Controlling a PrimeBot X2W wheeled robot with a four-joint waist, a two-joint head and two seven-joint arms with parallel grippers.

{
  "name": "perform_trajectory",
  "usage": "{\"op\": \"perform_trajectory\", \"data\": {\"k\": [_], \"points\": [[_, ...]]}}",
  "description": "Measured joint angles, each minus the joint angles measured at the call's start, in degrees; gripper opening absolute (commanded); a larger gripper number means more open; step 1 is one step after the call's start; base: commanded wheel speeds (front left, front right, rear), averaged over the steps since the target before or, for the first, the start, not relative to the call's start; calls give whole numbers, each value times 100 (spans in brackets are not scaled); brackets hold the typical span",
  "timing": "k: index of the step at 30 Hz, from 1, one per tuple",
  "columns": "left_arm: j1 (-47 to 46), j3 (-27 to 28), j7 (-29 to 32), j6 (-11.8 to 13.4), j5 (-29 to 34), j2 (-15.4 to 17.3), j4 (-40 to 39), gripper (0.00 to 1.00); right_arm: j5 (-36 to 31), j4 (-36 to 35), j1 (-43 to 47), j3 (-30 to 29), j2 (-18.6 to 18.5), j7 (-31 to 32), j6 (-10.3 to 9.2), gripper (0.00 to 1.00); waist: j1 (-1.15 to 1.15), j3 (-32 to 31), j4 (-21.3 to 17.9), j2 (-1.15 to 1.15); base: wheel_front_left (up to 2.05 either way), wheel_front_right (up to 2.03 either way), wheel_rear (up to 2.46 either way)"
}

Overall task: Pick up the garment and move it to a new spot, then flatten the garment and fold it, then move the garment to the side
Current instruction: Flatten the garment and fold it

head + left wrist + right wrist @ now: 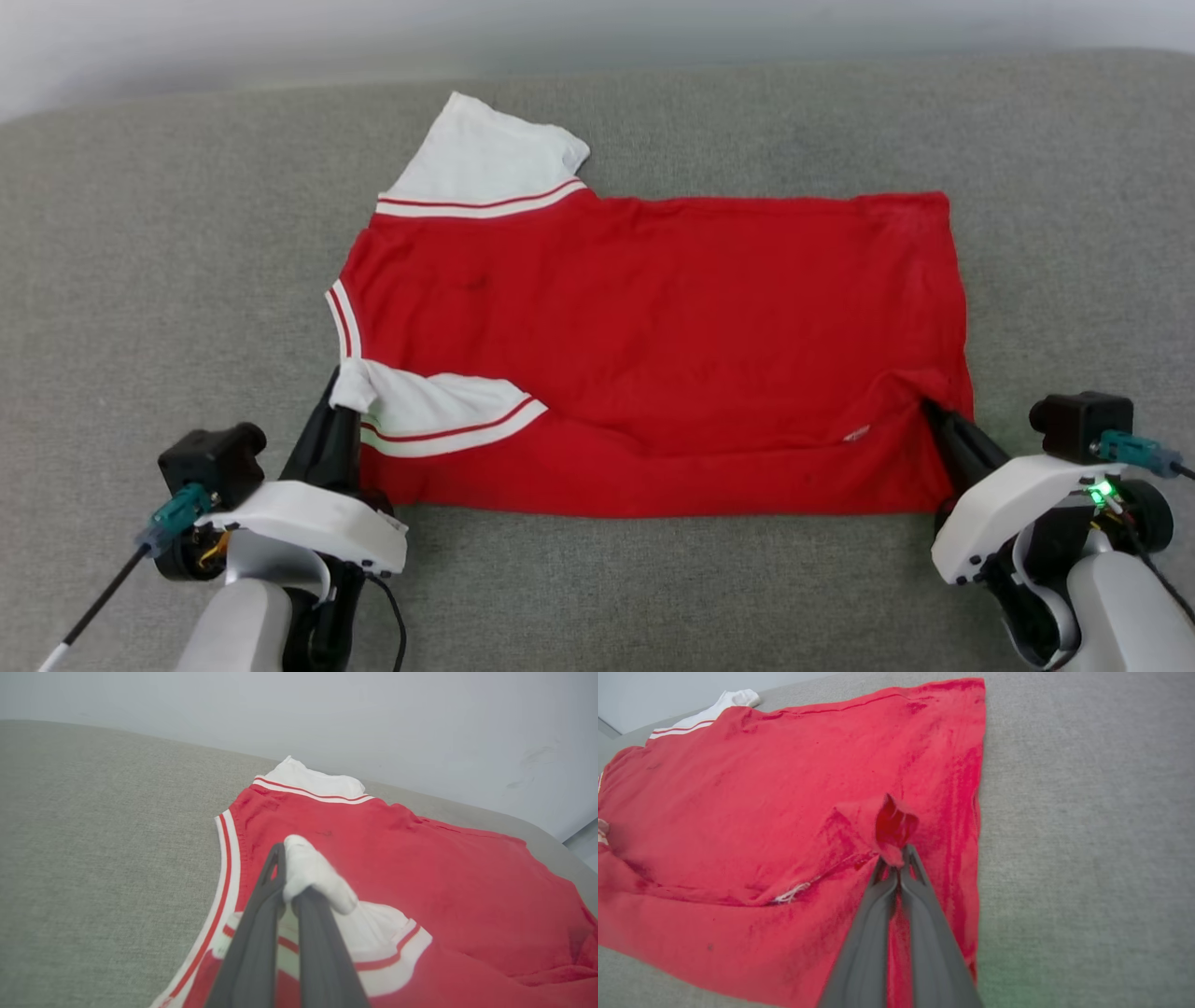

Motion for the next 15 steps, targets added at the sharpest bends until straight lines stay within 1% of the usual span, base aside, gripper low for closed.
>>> {"op": "perform_trajectory", "data": {"k": [5,10,11,12,13,14,15], "points": [[-354,60,-64,-77,-71,10,438,0,-94,56,-153,-123,13,2,0,0,0,313,-30,0,0,0,0],[-704,8,99,-176,-138,24,976,0,-159,270,-366,-196,75,-49,4,0,0,557,-59,0,0,0,0],[-766,-18,165,-192,-160,35,1071,0,-189,321,-408,-200,80,-55,4,15,0,585,-65,0,0,0,0],[-818,-31,216,-231,-193,44,1155,0,-197,374,-455,-205,93,-55,4,33,0,603,-71,0,0,0,0],[-863,-58,272,-255,-203,55,1225,0,-200,424,-485,-203,107,-49,4,33,0,611,-77,0,0,0,0],[-901,-71,347,-277,-244,59,1287,14,-215,457,-507,-204,119,-49,4,100,0,607,-79,0,0,0,0],[-926,-77,377,-286,-280,59,1321,45,-236,488,-530,-196,122,-51,4,100,0,597,-79,0,0,0,0]]}}
